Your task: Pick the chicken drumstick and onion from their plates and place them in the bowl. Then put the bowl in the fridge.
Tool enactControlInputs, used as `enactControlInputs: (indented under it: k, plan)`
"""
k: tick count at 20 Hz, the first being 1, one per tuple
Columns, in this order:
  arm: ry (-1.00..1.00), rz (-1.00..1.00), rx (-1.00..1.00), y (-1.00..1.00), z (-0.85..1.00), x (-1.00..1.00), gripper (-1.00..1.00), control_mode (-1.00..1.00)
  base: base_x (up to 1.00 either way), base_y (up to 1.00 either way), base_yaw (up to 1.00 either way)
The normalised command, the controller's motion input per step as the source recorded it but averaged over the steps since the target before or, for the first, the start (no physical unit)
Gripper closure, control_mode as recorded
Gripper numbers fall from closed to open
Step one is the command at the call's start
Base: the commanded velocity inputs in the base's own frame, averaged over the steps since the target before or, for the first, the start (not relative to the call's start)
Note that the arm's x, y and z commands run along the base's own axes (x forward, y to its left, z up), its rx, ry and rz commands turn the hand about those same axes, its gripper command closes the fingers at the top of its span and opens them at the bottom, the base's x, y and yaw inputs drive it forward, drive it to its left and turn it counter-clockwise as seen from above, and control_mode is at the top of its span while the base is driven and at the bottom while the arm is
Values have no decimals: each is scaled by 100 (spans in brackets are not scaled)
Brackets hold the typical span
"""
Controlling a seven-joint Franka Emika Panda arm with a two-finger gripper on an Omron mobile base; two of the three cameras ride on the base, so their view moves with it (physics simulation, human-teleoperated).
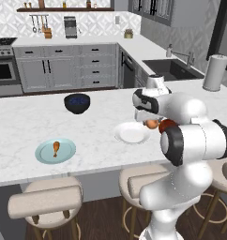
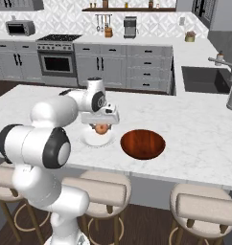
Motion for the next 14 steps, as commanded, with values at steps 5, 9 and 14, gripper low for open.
enactControlInputs:
  k: [5,9,14]
  plan:
    - [0,-2,0,-100,5,-3,100,-100,0,0,0]
    - [2,-2,5,-98,0,-2,100,-100,0,0,0]
    - [0,0,5,-65,-23,26,100,-100,0,0,0]
